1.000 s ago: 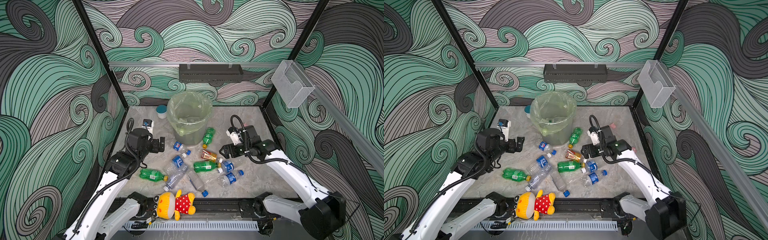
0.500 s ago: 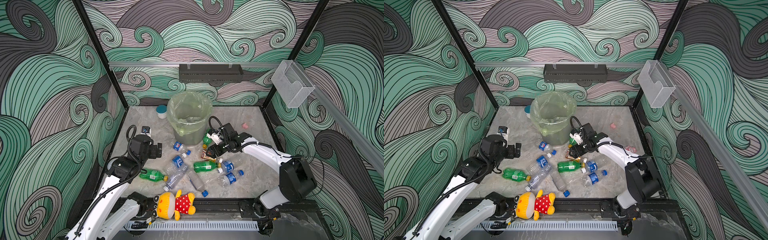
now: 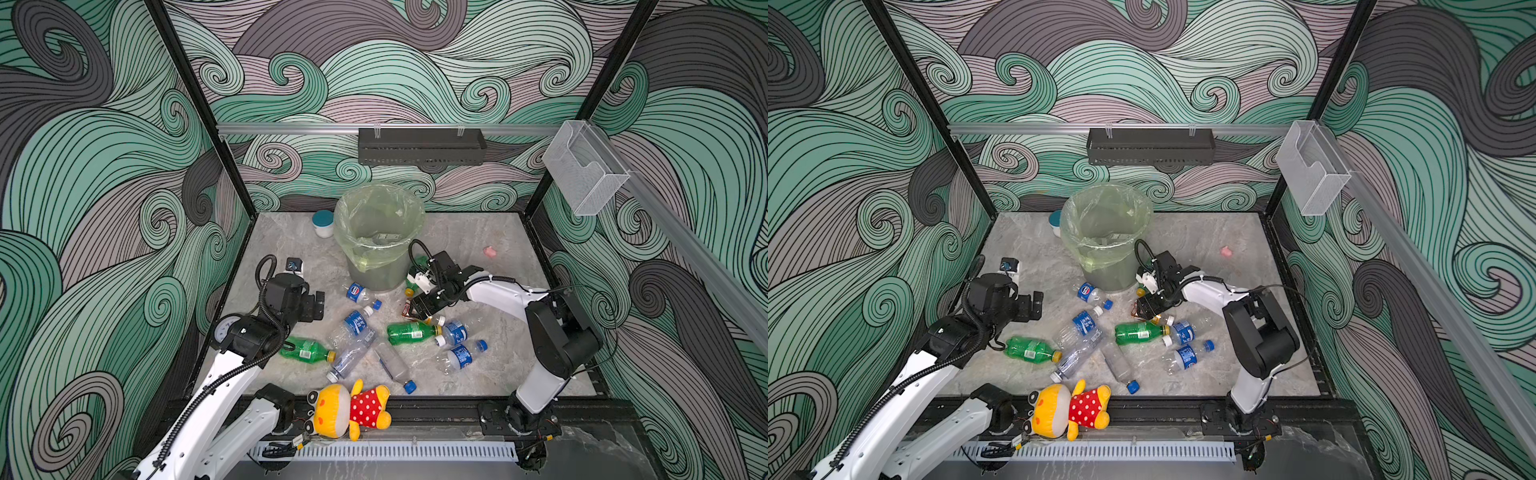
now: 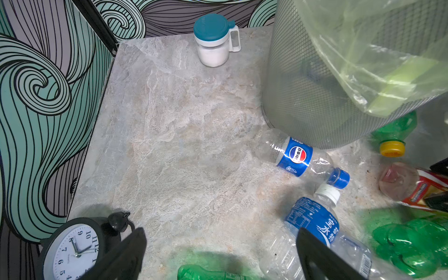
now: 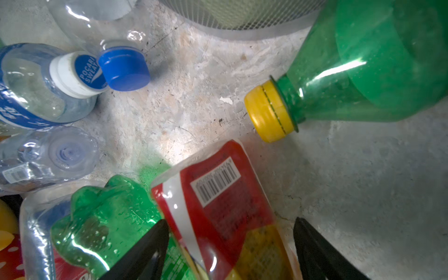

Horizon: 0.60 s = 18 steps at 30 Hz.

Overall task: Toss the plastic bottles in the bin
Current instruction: 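Grasp the red-and-yellow juice bottle with the right gripper while left arm retracts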

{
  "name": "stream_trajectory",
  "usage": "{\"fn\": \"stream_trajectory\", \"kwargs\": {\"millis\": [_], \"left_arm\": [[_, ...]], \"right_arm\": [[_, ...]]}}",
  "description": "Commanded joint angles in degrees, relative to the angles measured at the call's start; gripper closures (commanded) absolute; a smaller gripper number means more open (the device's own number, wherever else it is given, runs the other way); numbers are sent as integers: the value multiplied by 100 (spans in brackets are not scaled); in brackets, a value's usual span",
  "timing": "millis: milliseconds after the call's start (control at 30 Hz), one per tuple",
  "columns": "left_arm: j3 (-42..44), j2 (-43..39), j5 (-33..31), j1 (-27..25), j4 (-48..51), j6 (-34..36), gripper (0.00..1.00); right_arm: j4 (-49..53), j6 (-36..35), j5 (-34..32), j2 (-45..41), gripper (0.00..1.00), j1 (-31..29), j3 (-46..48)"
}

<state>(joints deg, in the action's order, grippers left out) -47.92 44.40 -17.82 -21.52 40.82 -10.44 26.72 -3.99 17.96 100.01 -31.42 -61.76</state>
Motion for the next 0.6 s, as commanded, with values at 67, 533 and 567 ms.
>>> {"fn": "stream_trajectory", "kwargs": {"millis": [67,533,567], "left_arm": [[-37,-2,-108,53,-12,112,1],[7,-56,-173,56,69,86,1],[18,-78,-177,56,80,86,1]], "right_arm": [[24,-85,-404,279,22,-106,-179],[-432,277,-627,30,39,-150,113],[-493,313,-653,-66,39,-150,171]]}}
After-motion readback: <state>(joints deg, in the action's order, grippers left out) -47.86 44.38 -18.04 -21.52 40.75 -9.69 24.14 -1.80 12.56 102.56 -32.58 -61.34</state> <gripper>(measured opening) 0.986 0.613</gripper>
